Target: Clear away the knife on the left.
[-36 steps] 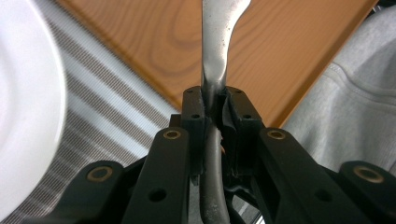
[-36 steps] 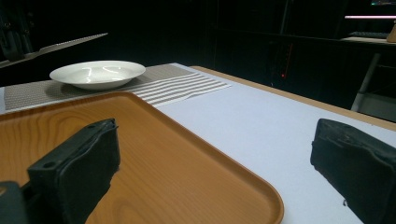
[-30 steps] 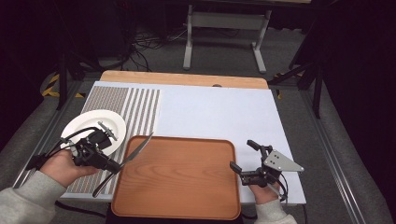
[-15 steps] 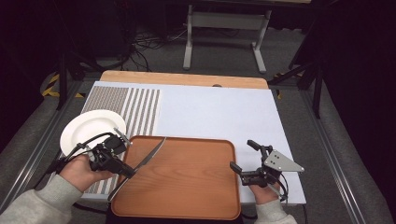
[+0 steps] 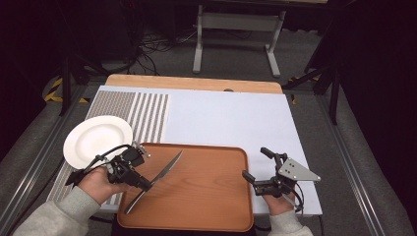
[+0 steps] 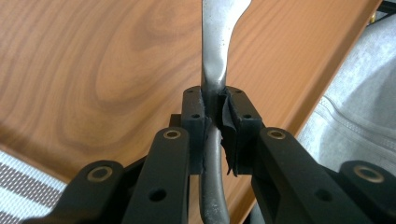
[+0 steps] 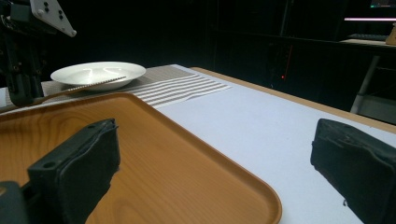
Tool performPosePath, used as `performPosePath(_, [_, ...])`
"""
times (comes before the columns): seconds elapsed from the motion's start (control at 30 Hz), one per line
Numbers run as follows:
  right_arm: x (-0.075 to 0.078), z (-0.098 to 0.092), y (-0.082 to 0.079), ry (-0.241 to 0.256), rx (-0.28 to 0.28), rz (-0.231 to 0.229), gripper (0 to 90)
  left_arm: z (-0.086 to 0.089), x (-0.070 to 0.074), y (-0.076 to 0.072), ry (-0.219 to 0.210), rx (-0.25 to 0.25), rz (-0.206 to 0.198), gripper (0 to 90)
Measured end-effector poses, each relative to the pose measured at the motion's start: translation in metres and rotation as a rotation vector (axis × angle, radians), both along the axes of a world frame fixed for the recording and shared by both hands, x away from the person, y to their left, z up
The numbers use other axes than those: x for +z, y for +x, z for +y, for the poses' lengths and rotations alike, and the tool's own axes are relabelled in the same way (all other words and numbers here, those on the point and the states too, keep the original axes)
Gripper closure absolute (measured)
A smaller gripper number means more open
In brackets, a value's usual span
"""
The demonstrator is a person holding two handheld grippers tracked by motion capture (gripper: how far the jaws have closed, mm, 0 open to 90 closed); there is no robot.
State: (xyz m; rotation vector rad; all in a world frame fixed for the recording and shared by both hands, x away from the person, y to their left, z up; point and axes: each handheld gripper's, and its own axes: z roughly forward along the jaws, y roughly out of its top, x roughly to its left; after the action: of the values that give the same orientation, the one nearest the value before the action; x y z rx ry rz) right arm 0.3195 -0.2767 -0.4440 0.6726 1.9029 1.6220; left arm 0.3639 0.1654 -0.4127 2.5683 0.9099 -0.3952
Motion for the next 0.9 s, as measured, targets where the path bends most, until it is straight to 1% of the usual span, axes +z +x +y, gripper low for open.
performPosePath(0.27, [0.0,0.0,0.0,0.0,0.002,-0.004,2.0,-0.005,-0.012,0.003,0.005,0.011,0.02,79.9])
performPosePath(0.33, [0.0,0.0,0.0,0.001,0.006,-0.004,2.0,-0.006,-0.014,0.004,0.007,0.025,0.024,79.9])
performPosePath(0.5, [0.0,0.0,0.0,0.003,0.005,-0.003,2.0,-0.008,-0.021,0.004,0.031,0.04,0.025,79.9])
performPosePath(0.53, [0.0,0.0,0.0,0.002,0.006,-0.003,2.0,-0.008,-0.022,0.005,0.038,0.042,0.031,79.9])
performPosePath(0.6, [0.0,0.0,0.0,0.003,0.005,-0.003,2.0,-0.008,-0.022,0.005,0.039,0.049,0.028,79.9])
performPosePath(0.73, [0.0,0.0,0.0,0.006,0.004,0.004,2.0,-0.009,-0.024,0.005,0.057,0.058,0.027,79.9])
performPosePath(0.77, [0.0,0.0,0.0,0.006,0.005,0.003,2.0,-0.009,-0.025,0.006,0.065,0.05,0.029,79.9])
performPosePath(0.83, [0.0,0.0,0.0,0.005,0.006,0.002,2.0,-0.01,-0.025,0.005,0.077,0.058,0.036,79.9])
performPosePath(0.9, [0.0,0.0,0.0,0.006,0.005,0.003,2.0,-0.011,-0.026,0.005,0.082,0.052,0.034,79.8])
